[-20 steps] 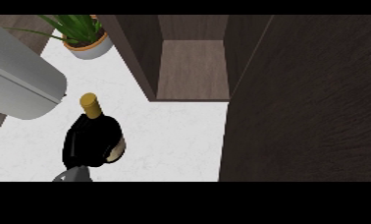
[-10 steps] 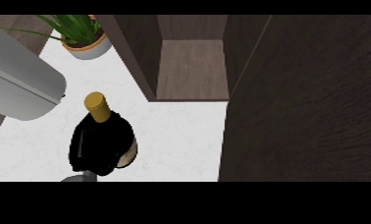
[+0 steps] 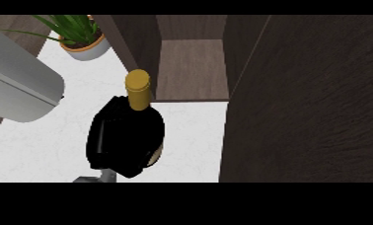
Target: Pick up the wine, place it into the cabinet and close the cabinet
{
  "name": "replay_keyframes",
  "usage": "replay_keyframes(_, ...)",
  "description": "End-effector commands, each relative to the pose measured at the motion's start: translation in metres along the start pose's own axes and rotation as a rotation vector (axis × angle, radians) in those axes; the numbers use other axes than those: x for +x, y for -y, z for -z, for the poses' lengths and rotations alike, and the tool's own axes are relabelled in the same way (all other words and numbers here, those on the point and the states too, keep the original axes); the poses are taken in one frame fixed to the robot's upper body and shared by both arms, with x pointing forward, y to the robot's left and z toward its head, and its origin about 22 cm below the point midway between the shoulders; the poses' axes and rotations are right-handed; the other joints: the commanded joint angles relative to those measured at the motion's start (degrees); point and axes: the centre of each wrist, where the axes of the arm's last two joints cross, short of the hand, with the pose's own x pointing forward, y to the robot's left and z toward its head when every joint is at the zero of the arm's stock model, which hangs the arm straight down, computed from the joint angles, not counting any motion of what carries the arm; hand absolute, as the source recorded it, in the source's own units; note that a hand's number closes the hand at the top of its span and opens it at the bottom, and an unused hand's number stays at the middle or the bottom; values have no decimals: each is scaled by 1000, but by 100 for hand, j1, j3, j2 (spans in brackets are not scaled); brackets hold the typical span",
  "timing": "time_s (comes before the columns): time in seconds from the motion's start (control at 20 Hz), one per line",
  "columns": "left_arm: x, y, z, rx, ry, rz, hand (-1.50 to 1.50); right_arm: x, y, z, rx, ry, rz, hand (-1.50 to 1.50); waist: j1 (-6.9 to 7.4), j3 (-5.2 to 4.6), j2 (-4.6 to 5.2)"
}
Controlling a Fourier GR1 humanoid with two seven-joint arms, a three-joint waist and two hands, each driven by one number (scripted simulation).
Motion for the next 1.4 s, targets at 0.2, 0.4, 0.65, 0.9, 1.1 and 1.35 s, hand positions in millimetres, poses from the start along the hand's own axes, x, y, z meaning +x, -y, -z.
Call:
replay_keyframes(0.2, 32, 55, 36, 18, -66, -27, 150, 43, -2, -22, 34, 60, 53, -150, 3, -8, 19)
replay_keyframes(0.4, 10, 72, 55, 73, -79, 17, 150, 44, 2, -24, 36, 77, 53, -150, -87, -10, 41)
replay_keyframes(0.65, 8, 85, 78, 88, -87, 66, 150, 38, 2, -27, 19, 57, 56, -150, -92, -6, 38)
replay_keyframes(0.9, -11, 105, 74, 119, -96, 135, 150, 30, 2, -31, 45, 62, 62, -150, -168, -2, 33)
replay_keyframes(1.1, -29, 82, 85, 118, -132, 137, 150, 36, 4, -26, 40, 65, 60, -150, -86, -9, 53)
replay_keyframes(1.35, -56, 68, 78, 130, -165, 139, 150, 33, 4, -26, 41, 68, 66, -150, -96, -8, 51)
